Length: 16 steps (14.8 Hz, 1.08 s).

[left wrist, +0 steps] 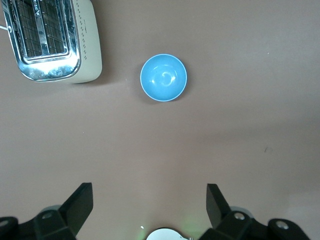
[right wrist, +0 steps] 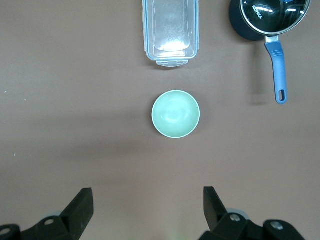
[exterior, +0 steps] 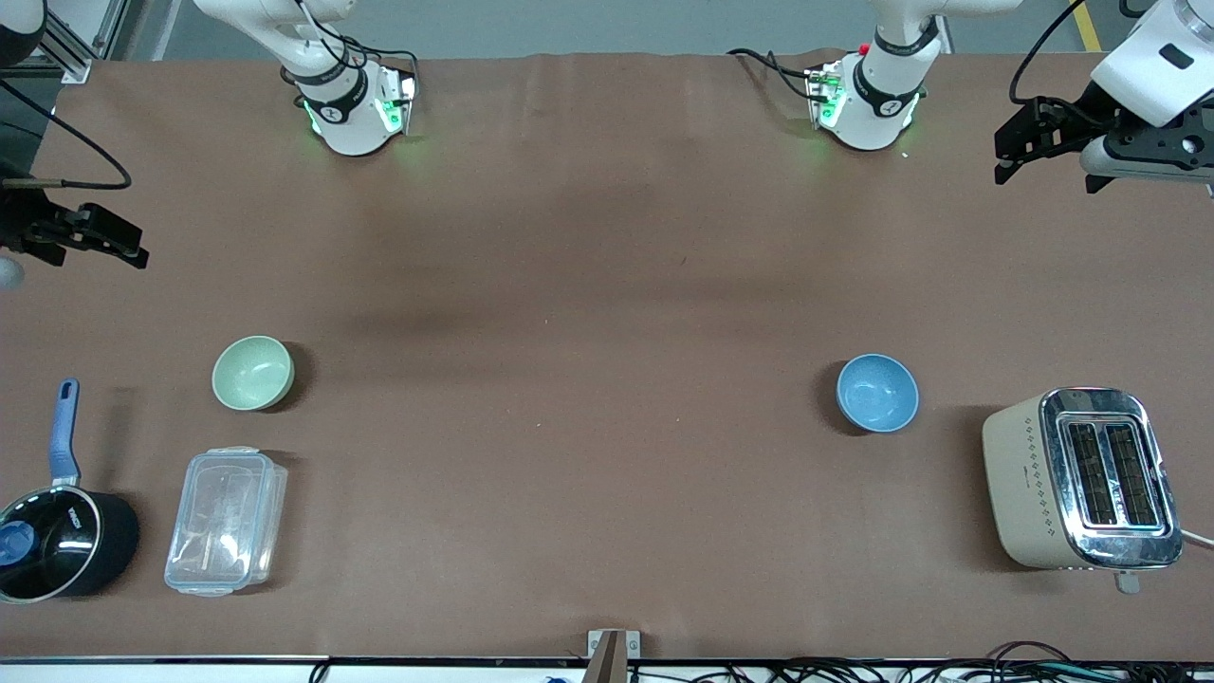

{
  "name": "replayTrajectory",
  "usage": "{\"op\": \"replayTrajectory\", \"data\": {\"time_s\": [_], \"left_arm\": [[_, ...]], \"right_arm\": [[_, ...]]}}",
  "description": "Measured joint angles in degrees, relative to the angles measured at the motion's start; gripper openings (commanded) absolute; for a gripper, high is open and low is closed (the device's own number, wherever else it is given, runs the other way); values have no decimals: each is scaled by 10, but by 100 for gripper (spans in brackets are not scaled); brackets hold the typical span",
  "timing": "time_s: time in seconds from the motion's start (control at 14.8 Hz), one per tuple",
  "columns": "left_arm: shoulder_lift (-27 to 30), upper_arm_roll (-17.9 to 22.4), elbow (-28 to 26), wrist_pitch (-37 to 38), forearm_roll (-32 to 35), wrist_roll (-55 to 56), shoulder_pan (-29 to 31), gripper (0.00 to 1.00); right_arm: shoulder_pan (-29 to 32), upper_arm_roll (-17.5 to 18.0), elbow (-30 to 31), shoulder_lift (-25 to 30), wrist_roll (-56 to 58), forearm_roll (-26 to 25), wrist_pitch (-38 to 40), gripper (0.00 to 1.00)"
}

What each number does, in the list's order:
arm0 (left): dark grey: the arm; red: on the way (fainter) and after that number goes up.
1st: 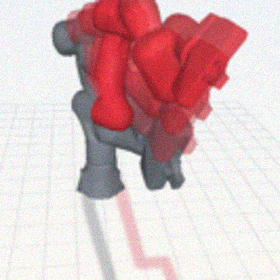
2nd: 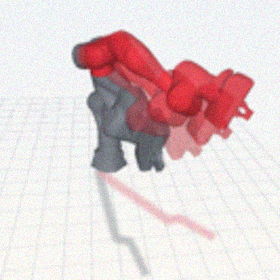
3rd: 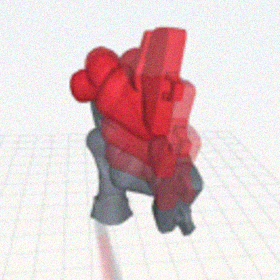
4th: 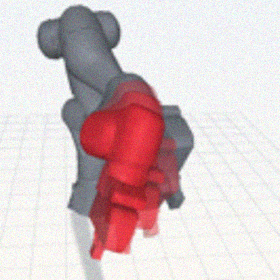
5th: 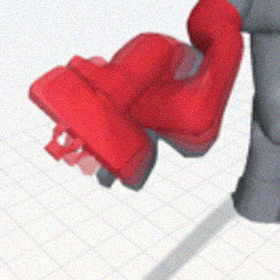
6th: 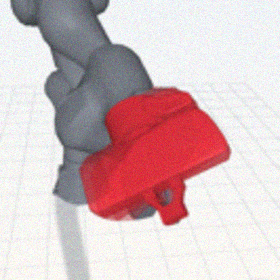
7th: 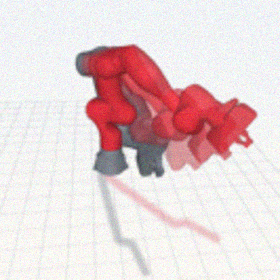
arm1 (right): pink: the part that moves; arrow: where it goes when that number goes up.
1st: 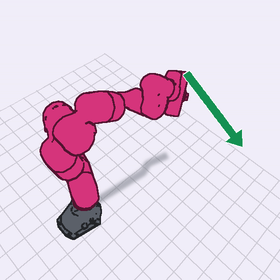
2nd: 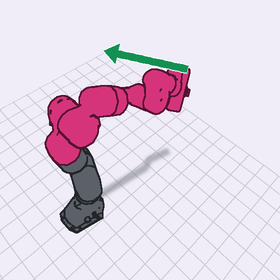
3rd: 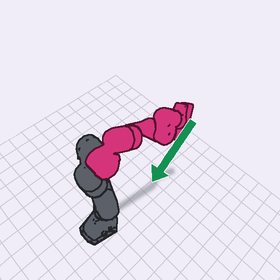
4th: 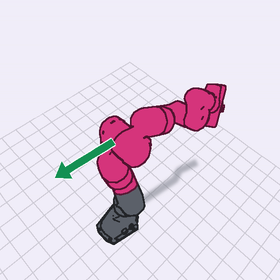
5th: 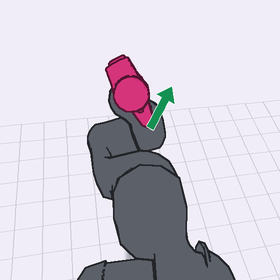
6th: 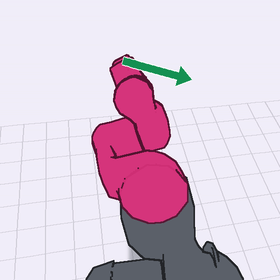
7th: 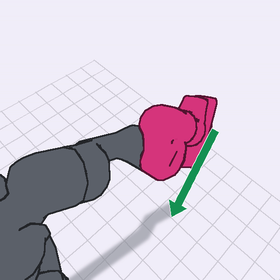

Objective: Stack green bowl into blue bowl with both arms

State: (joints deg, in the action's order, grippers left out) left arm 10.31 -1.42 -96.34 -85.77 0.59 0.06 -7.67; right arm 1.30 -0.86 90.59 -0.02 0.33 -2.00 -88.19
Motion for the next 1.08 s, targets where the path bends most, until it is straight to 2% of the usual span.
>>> {"op": "replayTrajectory", "data": {"time_s": [0.34,0.61,0.74,1.08], "left_arm": [[-6,1,4,-1,0,6,2,100],[-59,4,10,-20,0,6,6,100],[-96,5,-13,-92,8,6,12,100],[-144,6,-174,-360,13,8,25,100]], "right_arm": [[0,0,0,0,0,0,0,97],[0,0,0,0,0,0,0,97],[2,0,0,0,0,0,0,97],[4,0,0,0,0,0,-1,97]]}}
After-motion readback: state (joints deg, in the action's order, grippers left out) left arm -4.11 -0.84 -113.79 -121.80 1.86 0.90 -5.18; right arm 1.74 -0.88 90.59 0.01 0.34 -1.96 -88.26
